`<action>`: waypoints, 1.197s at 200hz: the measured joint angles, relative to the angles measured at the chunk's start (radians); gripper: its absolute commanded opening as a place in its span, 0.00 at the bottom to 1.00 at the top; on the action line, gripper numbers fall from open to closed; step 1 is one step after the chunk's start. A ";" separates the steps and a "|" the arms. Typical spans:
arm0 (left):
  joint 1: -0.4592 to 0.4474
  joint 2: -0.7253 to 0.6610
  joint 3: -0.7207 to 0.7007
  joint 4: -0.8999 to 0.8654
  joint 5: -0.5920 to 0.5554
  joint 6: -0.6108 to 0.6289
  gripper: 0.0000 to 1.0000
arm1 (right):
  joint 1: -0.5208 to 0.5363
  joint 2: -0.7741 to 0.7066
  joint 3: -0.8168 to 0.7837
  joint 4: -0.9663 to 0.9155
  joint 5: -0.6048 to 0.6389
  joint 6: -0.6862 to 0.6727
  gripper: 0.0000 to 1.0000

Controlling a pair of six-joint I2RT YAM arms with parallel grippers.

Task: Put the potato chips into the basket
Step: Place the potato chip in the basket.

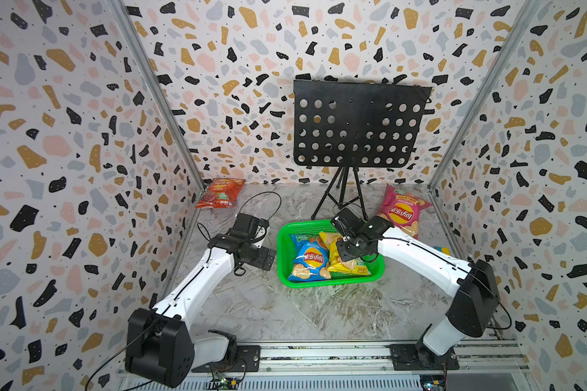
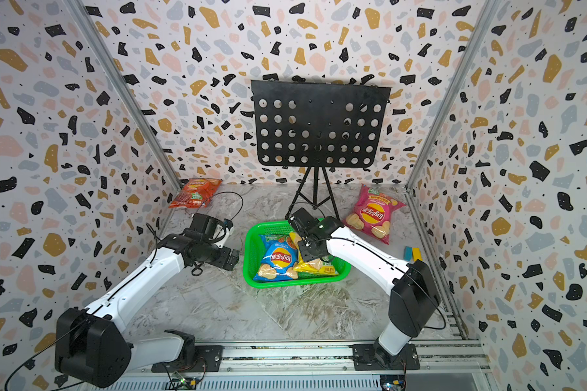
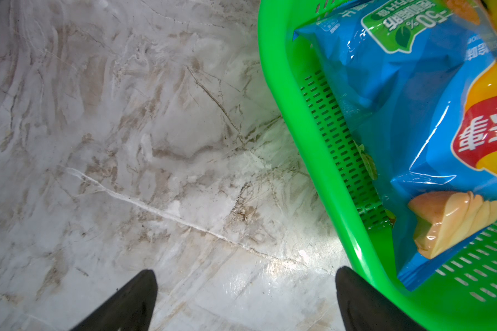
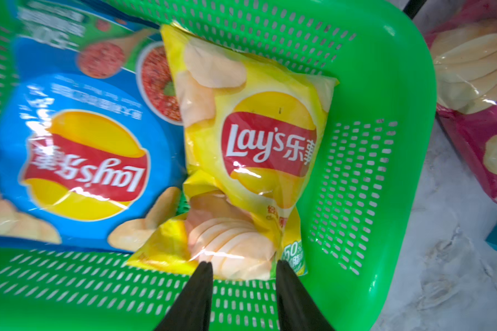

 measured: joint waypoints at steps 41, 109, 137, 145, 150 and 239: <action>0.000 0.000 0.000 0.000 0.000 0.000 1.00 | -0.115 -0.066 -0.045 0.099 -0.203 0.041 0.19; 0.000 0.000 0.000 0.000 0.000 0.000 1.00 | -0.161 0.007 -0.144 0.232 -0.310 0.076 0.30; 0.000 0.000 0.000 0.000 0.000 0.000 1.00 | -0.160 0.056 -0.188 0.269 -0.306 0.074 0.33; 0.000 0.000 0.000 0.000 0.000 0.000 1.00 | -0.160 0.070 -0.202 0.286 -0.309 0.075 0.34; 0.000 0.000 0.000 0.000 0.000 0.000 1.00 | -0.160 0.076 -0.211 0.297 -0.311 0.075 0.35; 0.000 0.000 0.000 0.003 0.005 0.000 1.00 | -0.137 0.044 -0.217 0.274 -0.330 0.033 0.51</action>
